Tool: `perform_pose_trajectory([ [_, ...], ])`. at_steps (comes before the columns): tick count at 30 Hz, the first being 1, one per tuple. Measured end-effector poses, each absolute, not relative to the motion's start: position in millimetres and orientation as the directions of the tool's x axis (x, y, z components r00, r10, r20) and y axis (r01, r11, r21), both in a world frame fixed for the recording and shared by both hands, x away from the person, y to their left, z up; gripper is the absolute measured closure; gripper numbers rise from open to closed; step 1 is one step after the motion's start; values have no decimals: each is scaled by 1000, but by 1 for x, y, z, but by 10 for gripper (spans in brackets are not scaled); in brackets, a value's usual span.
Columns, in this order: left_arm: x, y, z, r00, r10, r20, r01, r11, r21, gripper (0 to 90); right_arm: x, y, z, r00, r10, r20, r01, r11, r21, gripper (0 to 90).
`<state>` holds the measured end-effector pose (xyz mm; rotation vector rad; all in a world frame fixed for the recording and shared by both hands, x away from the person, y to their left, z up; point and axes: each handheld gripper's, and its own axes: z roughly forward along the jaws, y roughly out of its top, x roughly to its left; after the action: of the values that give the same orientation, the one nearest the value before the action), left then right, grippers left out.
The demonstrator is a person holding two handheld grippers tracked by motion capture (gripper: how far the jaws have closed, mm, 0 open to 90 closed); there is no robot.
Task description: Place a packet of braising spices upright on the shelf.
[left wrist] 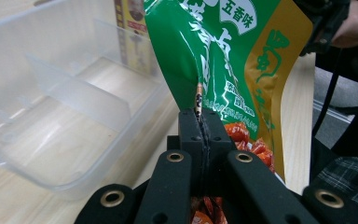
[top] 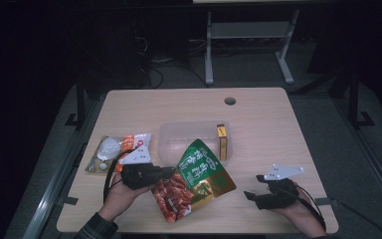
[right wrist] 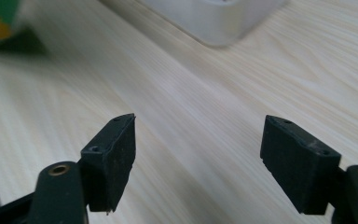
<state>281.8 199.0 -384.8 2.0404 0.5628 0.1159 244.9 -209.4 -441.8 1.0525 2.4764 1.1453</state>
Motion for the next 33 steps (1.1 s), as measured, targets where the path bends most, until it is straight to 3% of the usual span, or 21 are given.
perform_pose_trajectory([
  [19, 285, 214, -375, 870, 474, -138, 334, -359, 872, 897, 263, -144, -420, -841, 510, 179, 414, 395, 820, 239],
  [28, 282, 221, -372, 860, 490, -141, 332, -327, 885, 897, 275, -119, -412, -878, 429, 214, 379, 346, 859, 405],
  [33, 278, 224, -371, 859, 489, -150, 332, -309, 891, 897, 282, -108, -409, -890, 381, 250, 376, 302, 876, 566],
])
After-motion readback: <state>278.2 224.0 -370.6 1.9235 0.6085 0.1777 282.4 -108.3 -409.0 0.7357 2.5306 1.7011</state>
